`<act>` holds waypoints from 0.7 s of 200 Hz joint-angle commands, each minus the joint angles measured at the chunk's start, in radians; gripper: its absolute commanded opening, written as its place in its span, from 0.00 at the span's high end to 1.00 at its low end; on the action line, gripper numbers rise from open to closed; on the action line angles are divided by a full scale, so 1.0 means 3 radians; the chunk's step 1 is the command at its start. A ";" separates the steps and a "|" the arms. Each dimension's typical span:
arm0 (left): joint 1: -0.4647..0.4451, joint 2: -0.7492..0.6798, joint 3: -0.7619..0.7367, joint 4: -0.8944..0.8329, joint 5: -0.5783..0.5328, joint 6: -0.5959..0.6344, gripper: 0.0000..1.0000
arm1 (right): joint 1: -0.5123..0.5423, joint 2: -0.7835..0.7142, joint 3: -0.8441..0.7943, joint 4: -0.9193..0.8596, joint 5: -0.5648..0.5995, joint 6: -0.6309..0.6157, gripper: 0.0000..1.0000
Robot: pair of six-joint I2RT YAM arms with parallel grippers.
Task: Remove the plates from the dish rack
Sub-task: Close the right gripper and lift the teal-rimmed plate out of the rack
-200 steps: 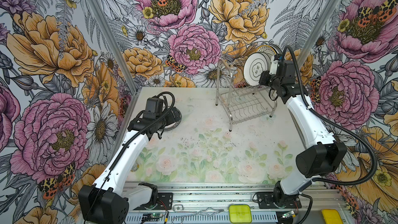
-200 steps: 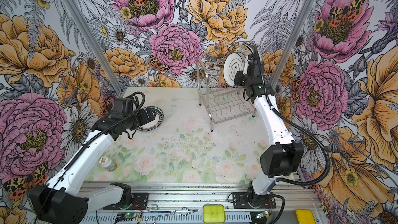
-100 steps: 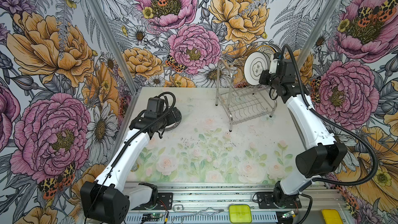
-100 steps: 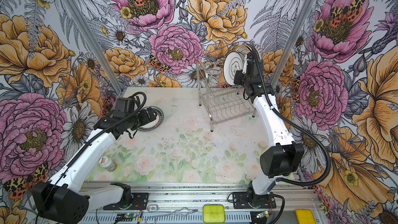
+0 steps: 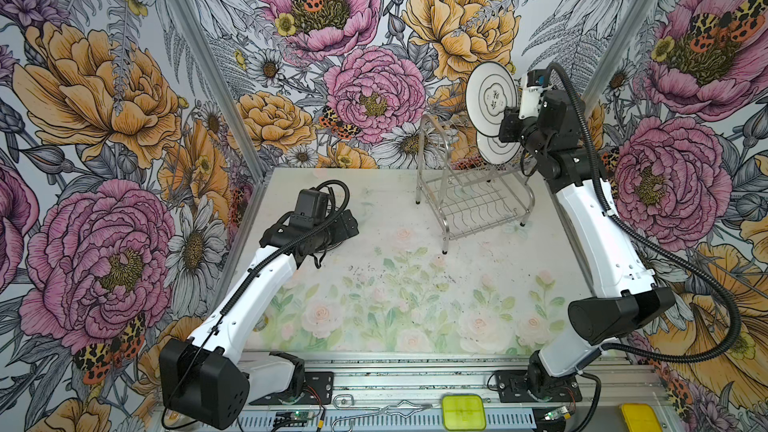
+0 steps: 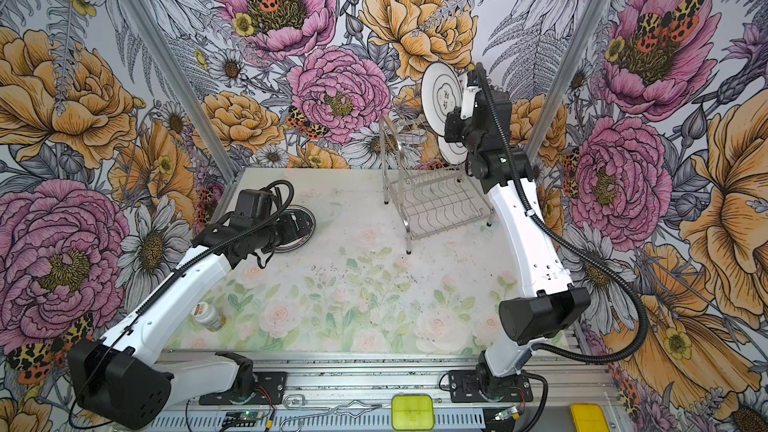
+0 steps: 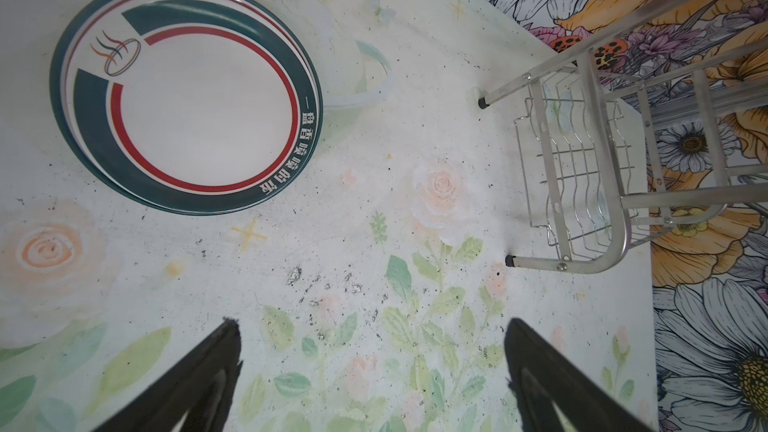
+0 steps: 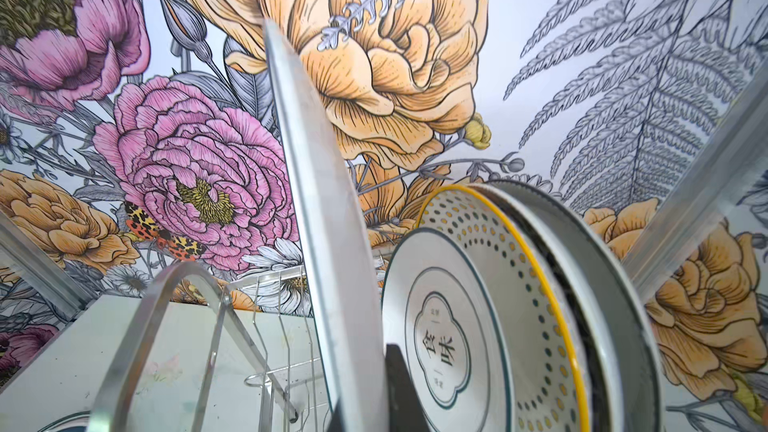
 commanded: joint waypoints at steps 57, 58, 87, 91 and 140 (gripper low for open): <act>-0.0265 0.0063 0.0065 0.0135 0.0014 0.0003 0.01 | 0.0045 -0.0966 -0.0653 0.0439 0.0264 -0.0241 1.00; -0.0268 0.0064 0.0065 0.0134 0.0012 -0.0002 0.01 | 0.0045 -0.0988 -0.0683 0.0447 0.0270 -0.0241 1.00; -0.0435 0.0100 0.0116 0.0169 -0.0047 -0.0005 0.01 | 0.0026 -0.1601 -0.1431 0.0487 0.0458 -0.0230 1.00; -0.0453 0.0112 0.0130 0.0178 -0.0031 0.0003 0.01 | 0.0022 -0.1688 -0.1550 0.0490 0.0479 -0.0212 1.00; -0.0674 0.0259 0.0248 0.0283 -0.0016 0.0007 0.01 | -0.0026 -0.2635 -0.2663 0.0222 0.0705 0.0244 1.00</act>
